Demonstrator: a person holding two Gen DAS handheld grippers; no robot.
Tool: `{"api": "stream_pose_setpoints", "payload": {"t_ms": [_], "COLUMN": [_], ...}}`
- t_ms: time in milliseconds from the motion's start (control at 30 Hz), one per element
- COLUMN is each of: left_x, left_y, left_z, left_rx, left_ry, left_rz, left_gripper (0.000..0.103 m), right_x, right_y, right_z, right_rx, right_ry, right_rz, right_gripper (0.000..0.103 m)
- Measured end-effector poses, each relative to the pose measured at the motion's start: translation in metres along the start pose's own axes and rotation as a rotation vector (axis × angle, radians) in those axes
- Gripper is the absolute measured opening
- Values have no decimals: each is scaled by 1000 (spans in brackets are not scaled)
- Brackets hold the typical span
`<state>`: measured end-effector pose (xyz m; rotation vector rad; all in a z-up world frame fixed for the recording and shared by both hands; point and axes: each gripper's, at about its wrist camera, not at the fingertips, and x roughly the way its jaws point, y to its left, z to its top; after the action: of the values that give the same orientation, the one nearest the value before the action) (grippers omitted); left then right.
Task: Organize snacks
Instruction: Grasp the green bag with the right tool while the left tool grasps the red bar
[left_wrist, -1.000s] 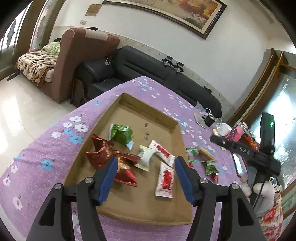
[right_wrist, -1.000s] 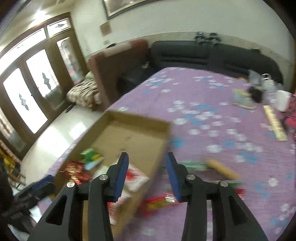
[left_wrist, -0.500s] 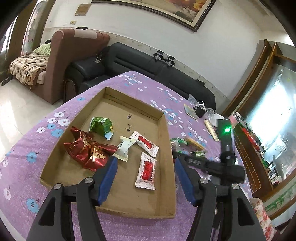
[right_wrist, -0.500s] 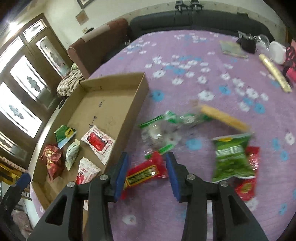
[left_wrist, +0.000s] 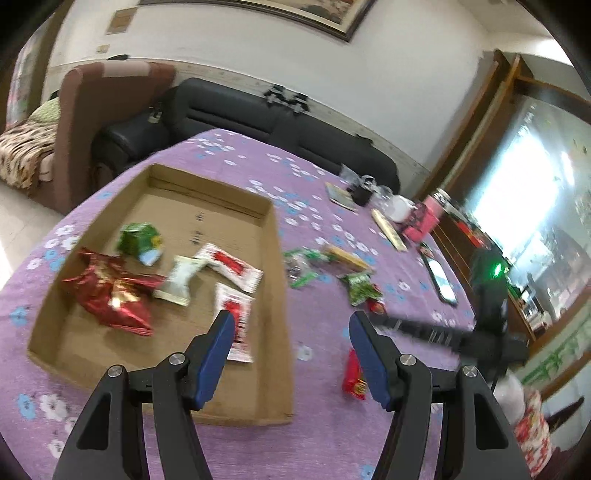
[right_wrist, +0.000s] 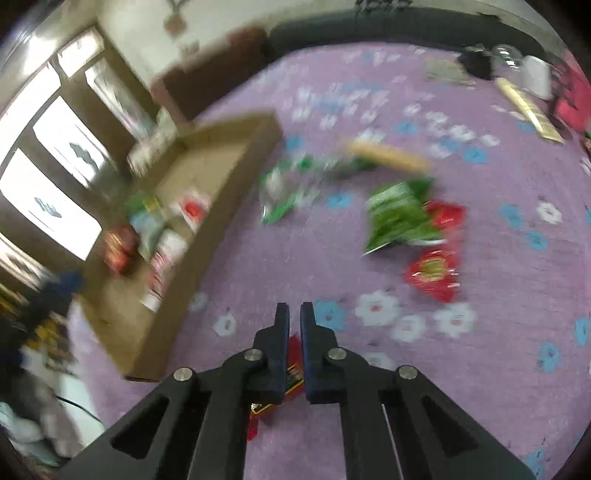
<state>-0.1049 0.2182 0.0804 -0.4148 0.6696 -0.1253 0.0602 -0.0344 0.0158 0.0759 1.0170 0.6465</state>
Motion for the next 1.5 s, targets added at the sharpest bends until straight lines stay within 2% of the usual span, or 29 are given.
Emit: {"api": "stream_pose_setpoints", "payload": {"t_ms": [33,100,267,367,500,533,600,733,800,833,867,900,1033,1133,1300,1333,1367,1500], "left_x": [2,8,26,41,64,69,83,110,117,118,119,121,119,110,89,85,80,63], "left_y": [-4,-17,-46,-60,-76,-78,-85,-90,-92,-93,-95,-98,-94,-90,-85,-84,-83,-80], "left_z": [-1,-3,-14,-22,-33,-34,-37,-44,-45,-45,-45,-44,-42,-40,-39,-38,-36,-31], "left_rx": [14,54,137,173,216,222,249,293,304,313,329,350,336,308,267,255,243,232], "left_ry": [5,21,83,130,191,203,225,273,290,299,300,298,298,288,259,257,256,222], "left_rz": [-6,-25,-58,-66,-58,-57,-39,16,13,4,19,49,33,16,-19,-32,-49,-71], "left_gripper": [68,68,68,68,68,68,68,67,66,52,38,33,27,23,22,9,2,2], "right_x": [-11,-21,-20,-11,-2,2,13,38,44,45,45,43,32,21,-3,-8,-15,-33], "right_y": [-10,-25,-46,-50,-37,-30,-19,-3,-1,-2,-4,-6,-10,-12,-15,-15,-15,-11], "right_z": [4,8,10,12,23,27,35,46,47,48,48,47,43,38,25,23,21,16], "right_rx": [12,25,42,51,-5,-28,-76,-153,-175,-175,-168,-161,-134,-107,-76,-72,-66,-64], "right_ry": [-39,-77,-115,-120,-141,-141,-134,-84,-68,-60,-57,-60,-64,-73,-104,-111,-118,-144], "right_rz": [-25,-75,-126,-117,-108,-110,-139,-192,-226,-228,-226,-215,-194,-174,-145,-138,-125,-110], "right_gripper": [10,20,25,26,28,30,41,42,42,39,31,30,21,20,20,20,20,20]}}
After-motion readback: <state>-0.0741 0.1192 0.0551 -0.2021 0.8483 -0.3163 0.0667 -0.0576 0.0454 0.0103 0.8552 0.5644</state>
